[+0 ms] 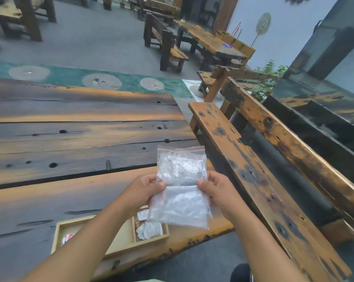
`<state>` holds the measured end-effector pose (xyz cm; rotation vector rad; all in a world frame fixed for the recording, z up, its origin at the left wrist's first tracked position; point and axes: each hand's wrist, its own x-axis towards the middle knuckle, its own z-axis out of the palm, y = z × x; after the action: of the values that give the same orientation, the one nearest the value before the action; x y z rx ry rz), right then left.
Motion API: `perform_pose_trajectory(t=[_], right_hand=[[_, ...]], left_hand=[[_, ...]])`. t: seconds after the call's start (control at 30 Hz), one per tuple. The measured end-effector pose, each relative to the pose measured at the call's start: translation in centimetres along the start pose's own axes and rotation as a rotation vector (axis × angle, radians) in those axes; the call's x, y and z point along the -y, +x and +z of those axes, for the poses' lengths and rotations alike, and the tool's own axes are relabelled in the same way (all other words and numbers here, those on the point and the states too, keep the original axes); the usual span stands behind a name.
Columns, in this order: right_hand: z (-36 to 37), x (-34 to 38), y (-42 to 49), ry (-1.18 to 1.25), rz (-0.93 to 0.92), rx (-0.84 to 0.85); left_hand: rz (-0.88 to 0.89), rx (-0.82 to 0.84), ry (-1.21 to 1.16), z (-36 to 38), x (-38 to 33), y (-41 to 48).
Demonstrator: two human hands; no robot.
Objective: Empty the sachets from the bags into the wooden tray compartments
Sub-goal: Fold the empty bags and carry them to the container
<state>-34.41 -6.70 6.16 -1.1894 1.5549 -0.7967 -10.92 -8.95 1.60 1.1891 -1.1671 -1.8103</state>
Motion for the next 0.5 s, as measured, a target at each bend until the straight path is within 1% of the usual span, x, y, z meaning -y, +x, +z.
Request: perform_pose_trajectory(t=[0.17, 0.27, 0.37, 0.5], right_hand=[[-4.2, -0.1, 0.2, 0.036, -0.052, 0.035], [-6.3, -0.2, 0.0, 0.128, -0.065, 0.039], [-8.3, -0.3, -0.2, 0.286, -0.081, 0.041], [-10.9, -0.7, -0.6, 0.569, -0.108, 0.065]], left_hand=[[0.045, -0.028, -0.055, 3.9, -1.8, 0.6], [0.054, -0.031, -0.140, 6.0, -2.5, 0.8], [0.065, -0.007, -0.231, 8.1, -3.6, 1.1], [0.091, 0.025, -0.360, 10.9, -5.3, 1.6]])
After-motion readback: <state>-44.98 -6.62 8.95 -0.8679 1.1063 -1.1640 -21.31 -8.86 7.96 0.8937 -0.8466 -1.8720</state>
